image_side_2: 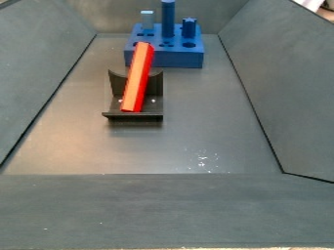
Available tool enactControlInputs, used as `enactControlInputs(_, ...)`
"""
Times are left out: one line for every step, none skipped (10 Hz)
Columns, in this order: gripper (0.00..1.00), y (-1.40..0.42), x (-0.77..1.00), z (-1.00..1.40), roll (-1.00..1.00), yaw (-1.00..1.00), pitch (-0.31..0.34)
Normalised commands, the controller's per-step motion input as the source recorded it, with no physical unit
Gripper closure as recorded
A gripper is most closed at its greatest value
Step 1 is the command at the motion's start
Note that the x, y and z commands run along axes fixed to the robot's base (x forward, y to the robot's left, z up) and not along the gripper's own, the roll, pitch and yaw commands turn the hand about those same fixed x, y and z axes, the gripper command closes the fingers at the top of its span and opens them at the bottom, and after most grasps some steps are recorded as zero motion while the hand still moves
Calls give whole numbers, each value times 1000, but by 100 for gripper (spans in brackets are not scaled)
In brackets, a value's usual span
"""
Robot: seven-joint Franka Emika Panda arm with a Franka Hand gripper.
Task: Pick up the hexagon object. Move up. Place the hexagon object on the fixture. Regrasp the hexagon object. Move to above the board. Insert the hexagon object.
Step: Regrasp the hexagon object.
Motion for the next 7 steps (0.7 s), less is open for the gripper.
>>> enactControlInputs(0, 41, 51, -1000, 146, 113, 3)
enactControlInputs(0, 35, 60, -1000, 110, 104, -28)
enactControlInputs(0, 33, 65, -1000, 91, 97, -38)
enactControlInputs(0, 29, 75, -1000, 72, 79, -60)
enactControlInputs(0, 26, 82, -1000, 66, 60, -68)
enactControlInputs(0, 19, 90, -1000, 66, 37, -68)
enactControlInputs(0, 17, 94, -1000, 66, 27, -66)
